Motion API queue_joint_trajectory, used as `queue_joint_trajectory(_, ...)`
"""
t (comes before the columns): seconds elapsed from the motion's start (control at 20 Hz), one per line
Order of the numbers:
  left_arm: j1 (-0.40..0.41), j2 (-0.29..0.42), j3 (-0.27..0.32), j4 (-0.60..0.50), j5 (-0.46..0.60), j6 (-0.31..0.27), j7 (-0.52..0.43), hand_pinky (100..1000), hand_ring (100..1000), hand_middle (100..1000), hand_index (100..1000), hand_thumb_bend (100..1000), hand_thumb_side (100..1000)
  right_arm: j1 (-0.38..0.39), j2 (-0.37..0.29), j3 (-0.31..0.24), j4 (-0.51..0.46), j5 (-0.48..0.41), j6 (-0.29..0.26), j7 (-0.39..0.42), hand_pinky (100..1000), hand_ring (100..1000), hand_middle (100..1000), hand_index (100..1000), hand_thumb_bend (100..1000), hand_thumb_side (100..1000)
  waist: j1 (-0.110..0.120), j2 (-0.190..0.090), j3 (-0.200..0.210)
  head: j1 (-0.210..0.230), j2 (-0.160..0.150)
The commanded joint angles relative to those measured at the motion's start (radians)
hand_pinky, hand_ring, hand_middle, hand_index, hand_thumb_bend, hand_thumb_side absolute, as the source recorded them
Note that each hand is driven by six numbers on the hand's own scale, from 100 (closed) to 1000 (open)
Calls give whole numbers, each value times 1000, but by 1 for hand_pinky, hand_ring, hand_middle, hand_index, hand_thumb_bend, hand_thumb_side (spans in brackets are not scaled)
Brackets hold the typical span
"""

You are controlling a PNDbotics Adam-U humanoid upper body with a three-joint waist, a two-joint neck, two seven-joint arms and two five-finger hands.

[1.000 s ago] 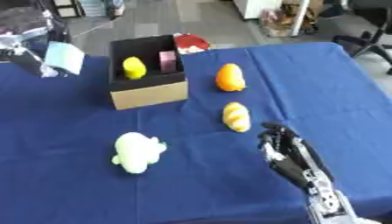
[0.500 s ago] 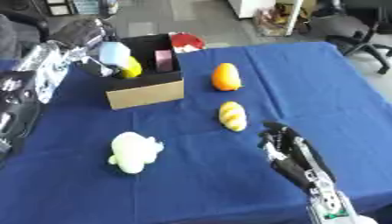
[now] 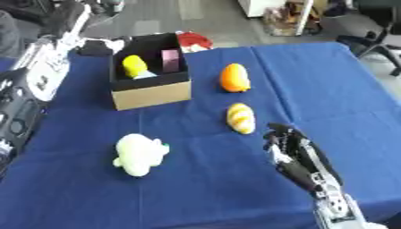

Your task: Pick up objects on the table and place them in the box.

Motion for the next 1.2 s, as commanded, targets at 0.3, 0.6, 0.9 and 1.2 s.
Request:
queue_joint_trajectory(0.3,238,240,-10,-513,604,9,-133,764,639,636,818,286,392,-198,-113,-13,2,80,-24,3,718,626,660,848,100,289,-20,-7,37,-67,4)
queue_joint_trajectory(0.6,494,237,44,-749,830,65,-192,754,622,618,809,230,454,-439,-254,0,206,248,-67,30,756,698,733,896,100,233,-21,-12,78,-111,4)
queue_joint_trajectory(0.9,689,118,68,-827,843,90,-226,752,617,612,803,200,513,-663,-247,-40,614,453,-90,85,806,791,823,942,100,121,-7,-20,110,-156,4)
queue_joint_trajectory(1.2,799,-20,92,-854,846,99,-233,749,610,604,797,188,549,-817,-161,-134,919,699,-57,48,838,840,858,953,100,100,18,-25,141,-206,4)
